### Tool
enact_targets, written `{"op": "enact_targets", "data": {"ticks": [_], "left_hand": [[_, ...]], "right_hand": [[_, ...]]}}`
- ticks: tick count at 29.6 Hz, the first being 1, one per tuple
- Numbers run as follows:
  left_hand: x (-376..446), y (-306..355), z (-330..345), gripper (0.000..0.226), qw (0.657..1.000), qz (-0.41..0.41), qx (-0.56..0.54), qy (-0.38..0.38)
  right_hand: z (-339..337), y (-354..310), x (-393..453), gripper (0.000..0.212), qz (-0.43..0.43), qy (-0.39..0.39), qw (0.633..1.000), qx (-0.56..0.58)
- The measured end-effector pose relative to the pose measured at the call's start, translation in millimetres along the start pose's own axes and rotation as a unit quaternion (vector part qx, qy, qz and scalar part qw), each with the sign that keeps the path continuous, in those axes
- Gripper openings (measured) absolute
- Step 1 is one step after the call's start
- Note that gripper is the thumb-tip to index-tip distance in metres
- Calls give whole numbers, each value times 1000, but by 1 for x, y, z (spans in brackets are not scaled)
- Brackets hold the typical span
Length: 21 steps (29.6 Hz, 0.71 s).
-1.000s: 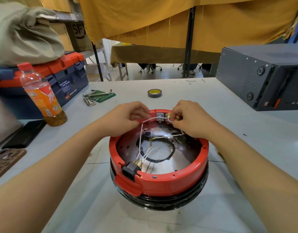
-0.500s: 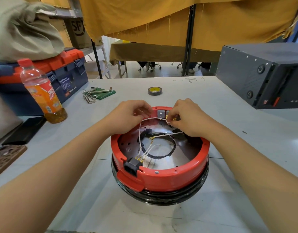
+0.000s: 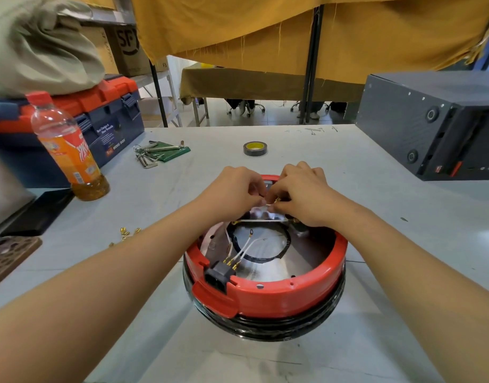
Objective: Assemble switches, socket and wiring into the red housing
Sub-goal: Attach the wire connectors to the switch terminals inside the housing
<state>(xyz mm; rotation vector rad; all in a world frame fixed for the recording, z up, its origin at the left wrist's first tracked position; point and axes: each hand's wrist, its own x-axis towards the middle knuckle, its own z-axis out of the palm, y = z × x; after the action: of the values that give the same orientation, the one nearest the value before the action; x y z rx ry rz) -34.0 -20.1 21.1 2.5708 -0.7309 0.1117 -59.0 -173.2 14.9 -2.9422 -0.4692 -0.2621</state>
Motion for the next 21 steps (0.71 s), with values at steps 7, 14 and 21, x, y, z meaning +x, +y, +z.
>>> {"op": "enact_targets", "data": {"ticks": [7,14,21], "left_hand": [[-2,0,6,11,999,-32,-5,6],[-3,2,5,12,998,-34,47,-3],[-1,-4,3,11,998,-41,37,-11]], "right_hand": [[-8,7,4,20,-8,-19,998,54],[-5,18,27,42,16,-8,987,162],[1,18,36,35,27,-46,986,156]]}}
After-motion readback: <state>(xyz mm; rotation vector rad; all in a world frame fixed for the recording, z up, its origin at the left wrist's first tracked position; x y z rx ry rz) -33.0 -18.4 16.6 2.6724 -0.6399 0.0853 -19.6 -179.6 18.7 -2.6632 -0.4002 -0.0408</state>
